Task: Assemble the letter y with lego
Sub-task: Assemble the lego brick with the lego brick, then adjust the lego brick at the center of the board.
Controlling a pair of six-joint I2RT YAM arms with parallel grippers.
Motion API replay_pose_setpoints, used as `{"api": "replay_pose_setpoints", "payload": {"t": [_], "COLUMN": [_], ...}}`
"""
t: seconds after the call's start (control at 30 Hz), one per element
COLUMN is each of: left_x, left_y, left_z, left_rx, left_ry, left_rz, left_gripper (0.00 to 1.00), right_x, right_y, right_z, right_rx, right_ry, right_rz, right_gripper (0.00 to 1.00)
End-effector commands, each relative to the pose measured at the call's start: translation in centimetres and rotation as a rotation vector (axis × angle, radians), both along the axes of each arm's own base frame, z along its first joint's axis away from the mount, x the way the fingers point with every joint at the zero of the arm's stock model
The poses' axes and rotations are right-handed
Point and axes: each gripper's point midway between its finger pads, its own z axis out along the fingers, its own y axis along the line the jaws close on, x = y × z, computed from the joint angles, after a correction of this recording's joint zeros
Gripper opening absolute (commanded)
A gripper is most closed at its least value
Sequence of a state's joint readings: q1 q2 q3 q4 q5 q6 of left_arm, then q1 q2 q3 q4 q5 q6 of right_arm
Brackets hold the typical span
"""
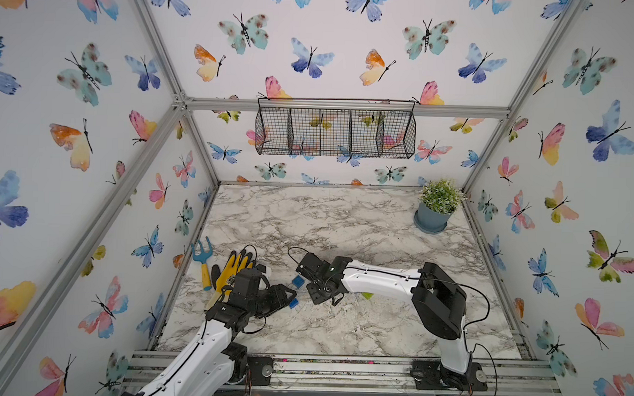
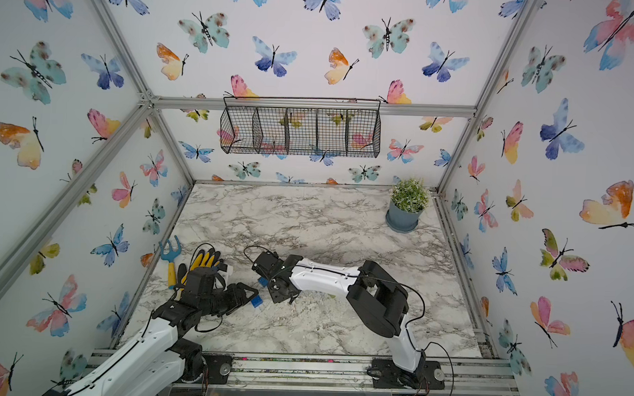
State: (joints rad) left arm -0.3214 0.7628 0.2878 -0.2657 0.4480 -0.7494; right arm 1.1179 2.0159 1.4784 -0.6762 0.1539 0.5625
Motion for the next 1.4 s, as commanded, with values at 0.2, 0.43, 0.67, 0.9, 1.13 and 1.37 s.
{"api": "replay_pose_setpoints", "payload": {"t": [0.2, 0.43, 0.67, 0.9, 1.13, 1.37], "left_x": [0.0, 0.1, 0.1, 0.2, 0.1, -0.3], "left_y": [-0.6, -0.8, -1.0, -1.7, -3.8, -6.6], "left_z": [0.7, 0.9, 0.9, 1.7, 2.7, 3.0], "left_rx": [-0.028, -0.028, -0.026, -0.031, -0.011, 0.031], "left_ry": [-0.012, -0.014, -0.013, -0.033, -0.062, -0.076], "left_rz": [-0.02, -0.028, -0.036, -0.064, -0.138, -0.217], "left_gripper": [0.57, 0.57, 0.58, 0.58, 0.58, 0.58], "right_x": [3.2, 3.7, 4.1, 4.3, 3.3, 2.8], "right_y": [-3.1, -3.1, -2.9, -3.8, -7.0, -11.7], "right_z": [-0.4, -0.4, 1.1, 4.4, 5.9, 5.1], "right_rx": [-0.097, -0.096, -0.081, -0.042, 0.011, 0.037], "right_ry": [-0.037, -0.035, -0.06, -0.115, -0.123, -0.088], "right_rz": [-0.037, -0.031, -0.034, -0.059, -0.127, -0.214], "right_gripper": [0.32, 0.45, 0.61, 0.61, 0.6, 0.59]}}
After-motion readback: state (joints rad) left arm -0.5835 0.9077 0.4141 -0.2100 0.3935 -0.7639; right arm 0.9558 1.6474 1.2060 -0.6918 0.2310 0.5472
